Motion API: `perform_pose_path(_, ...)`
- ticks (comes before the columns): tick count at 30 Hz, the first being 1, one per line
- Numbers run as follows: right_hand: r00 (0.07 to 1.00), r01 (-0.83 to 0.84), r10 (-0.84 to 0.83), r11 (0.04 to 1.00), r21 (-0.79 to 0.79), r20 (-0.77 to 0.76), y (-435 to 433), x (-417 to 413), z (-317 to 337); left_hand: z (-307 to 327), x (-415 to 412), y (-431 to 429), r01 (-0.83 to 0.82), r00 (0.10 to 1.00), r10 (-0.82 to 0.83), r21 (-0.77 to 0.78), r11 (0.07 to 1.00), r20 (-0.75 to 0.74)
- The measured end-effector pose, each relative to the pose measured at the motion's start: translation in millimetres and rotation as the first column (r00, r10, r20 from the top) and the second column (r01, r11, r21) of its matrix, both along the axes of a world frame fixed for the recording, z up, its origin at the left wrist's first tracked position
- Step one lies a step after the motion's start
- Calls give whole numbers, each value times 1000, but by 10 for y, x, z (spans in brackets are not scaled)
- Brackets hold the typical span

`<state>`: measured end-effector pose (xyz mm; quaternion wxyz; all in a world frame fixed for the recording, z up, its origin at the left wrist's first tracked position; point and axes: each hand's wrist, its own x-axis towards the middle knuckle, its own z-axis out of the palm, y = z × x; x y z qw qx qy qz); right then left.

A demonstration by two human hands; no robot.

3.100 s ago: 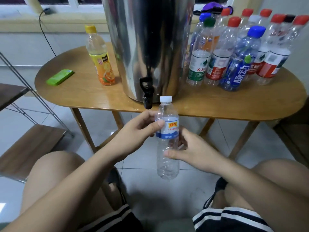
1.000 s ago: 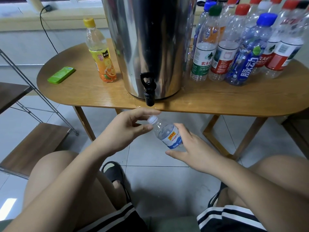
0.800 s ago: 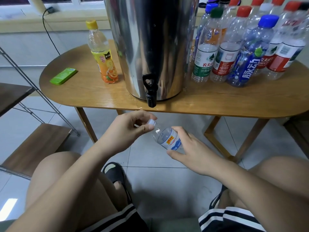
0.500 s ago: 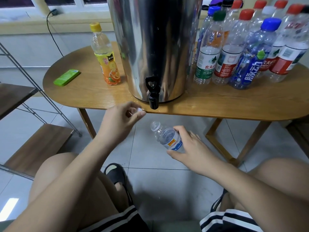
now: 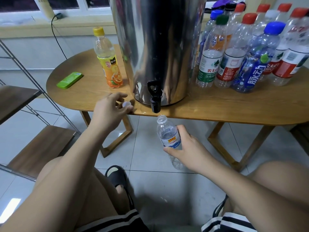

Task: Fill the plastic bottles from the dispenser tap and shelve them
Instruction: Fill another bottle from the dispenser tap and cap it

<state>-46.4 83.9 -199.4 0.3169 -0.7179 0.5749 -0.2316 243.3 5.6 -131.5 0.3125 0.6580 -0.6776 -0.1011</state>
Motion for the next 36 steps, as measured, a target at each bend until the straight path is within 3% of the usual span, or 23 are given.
perform_pose_path(3,1000,20,-20,1000,2,17,-30,30,-6,51,-15,98,-4,999,0,-101,995,-36)
perform_pose_path(5,999,26,-26,1000,3,28,-39,55,-8,110,-100,196,16,990,-36,-151,988,-135)
perform_pose_path(9,997,27,-26,1000,-3,70,-79,115,-22,268,-355,378,146,892,-221,-211,967,-395)
perform_pose_path(11,995,21,-20,1000,-3,95,-102,151,-24,326,-452,422,219,850,-306,-240,946,-428)
perform_pose_path(21,988,10,-8,1000,-8,156,-142,292,-11,367,-612,351,348,853,-428,-286,893,-298)
perform_pose_path(36,984,17,-25,999,44,177,-121,320,-71,366,-631,369,338,885,-427,-373,864,-187)
